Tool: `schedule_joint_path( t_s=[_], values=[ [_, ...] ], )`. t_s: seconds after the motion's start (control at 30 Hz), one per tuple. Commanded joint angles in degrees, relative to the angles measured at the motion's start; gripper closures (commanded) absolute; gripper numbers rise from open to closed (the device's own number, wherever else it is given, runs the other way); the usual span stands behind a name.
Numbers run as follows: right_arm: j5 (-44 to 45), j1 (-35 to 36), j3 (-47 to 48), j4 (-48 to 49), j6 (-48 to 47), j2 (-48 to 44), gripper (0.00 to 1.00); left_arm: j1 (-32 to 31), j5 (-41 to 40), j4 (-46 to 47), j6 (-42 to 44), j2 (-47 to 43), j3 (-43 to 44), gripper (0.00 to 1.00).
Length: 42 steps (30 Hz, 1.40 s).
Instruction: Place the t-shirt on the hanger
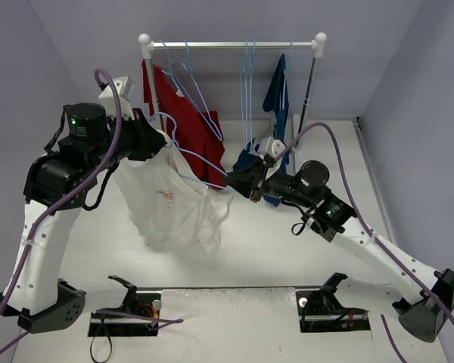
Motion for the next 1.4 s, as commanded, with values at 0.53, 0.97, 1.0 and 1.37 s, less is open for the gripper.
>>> schedule_joint_path(
  t_s=[0.53, 0.97, 1.0, 1.37],
  values=[
    [4.5, 0.2, -5.3, 30.5, 6.6, 3.2, 1.0, -0.4, 1.0, 11.3, -2.0, -4.0, -5.1, 0.8],
    [4.1, -1.0, -6.6, 31.7, 7.7, 4.2, 1.0, -0.4, -2.1, 6.8, 12.6, -9.9, -11.0, 0.67],
    [3.7, -1.1, -6.7, 31.7, 7.8, 4.5, 1.0, -0.3, -2.5, 6.2, 13.7, -10.2, -11.3, 0.66],
    [-0.8, -1.9, -10.9, 29.1, 7.3, 3.8, 1.0, -0.3, -9.4, 3.2, 39.6, -11.3, -9.7, 0.51]
  ],
)
